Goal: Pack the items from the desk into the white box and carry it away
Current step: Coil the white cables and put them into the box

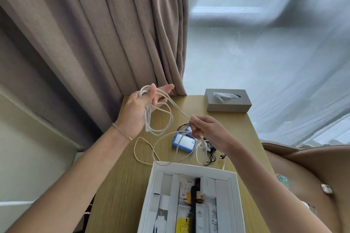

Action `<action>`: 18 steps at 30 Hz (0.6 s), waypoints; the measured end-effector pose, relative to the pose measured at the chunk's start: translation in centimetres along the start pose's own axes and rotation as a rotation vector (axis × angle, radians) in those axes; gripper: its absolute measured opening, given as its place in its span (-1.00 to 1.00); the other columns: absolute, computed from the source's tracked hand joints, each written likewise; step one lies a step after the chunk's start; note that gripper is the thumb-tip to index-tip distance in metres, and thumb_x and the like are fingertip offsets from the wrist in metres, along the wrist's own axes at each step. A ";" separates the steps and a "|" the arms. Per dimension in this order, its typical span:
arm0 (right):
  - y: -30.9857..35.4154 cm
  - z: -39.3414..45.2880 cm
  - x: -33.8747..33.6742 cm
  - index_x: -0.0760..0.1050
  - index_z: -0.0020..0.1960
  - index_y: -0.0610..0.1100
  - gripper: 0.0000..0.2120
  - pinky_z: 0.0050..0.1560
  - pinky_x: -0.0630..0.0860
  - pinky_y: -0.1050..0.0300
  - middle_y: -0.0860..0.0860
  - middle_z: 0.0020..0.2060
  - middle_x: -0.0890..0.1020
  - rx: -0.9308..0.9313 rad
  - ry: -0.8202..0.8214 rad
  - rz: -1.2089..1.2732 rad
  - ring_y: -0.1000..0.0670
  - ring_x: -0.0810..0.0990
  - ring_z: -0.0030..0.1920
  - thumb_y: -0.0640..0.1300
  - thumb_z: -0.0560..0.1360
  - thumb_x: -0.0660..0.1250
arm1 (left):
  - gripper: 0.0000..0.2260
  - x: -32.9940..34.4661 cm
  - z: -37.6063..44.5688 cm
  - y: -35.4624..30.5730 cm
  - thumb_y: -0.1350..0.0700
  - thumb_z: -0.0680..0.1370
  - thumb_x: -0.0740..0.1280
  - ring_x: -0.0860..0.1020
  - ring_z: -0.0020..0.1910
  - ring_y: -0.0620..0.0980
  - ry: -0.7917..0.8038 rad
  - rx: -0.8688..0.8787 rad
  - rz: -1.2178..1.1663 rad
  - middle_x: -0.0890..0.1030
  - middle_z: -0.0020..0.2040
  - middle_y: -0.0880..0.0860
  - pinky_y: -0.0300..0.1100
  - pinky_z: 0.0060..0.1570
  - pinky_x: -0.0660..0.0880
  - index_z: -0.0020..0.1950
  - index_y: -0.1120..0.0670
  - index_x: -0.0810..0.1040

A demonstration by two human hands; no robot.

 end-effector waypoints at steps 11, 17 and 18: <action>3.2 -0.5 -0.7 0.59 -0.11 -0.20 -0.73 -0.22 0.31 0.12 -0.02 -0.38 0.19 -0.001 -0.058 0.060 0.02 0.18 -0.38 -0.15 0.68 0.22 | -0.67 -3.7 -1.5 1.5 -0.09 0.63 0.24 0.31 -0.50 -0.03 -0.370 -0.014 0.197 0.33 -0.43 0.04 -0.12 -0.41 0.42 -0.19 0.12 0.36; 7.0 0.2 2.1 0.63 -0.06 -0.25 -0.74 -0.22 0.38 0.17 0.06 -0.46 0.29 -0.098 0.018 0.153 0.07 0.28 -0.42 -0.16 0.65 0.24 | -0.40 0.3 -2.5 3.9 -0.20 0.33 0.39 0.33 -0.51 -0.11 -0.067 -0.124 0.326 0.42 -0.43 -0.13 -0.23 -0.50 0.37 0.14 0.25 0.58; 7.3 0.4 2.5 0.61 -0.07 -0.31 -0.75 -0.25 0.40 0.18 0.06 -0.48 0.35 -0.115 -0.002 0.120 0.07 0.31 -0.43 -0.14 0.61 0.28 | -0.38 1.0 -2.6 4.0 -0.21 0.32 0.40 0.34 -0.50 -0.11 -0.010 -0.128 0.359 0.44 -0.41 -0.08 -0.23 -0.49 0.36 0.11 0.29 0.59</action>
Point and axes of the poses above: each hand's wrist, its own z-axis towards the middle knuckle, its own x-axis out of the palm, y = z × x, the point moved 6 cm from there along z, towards the middle knuckle
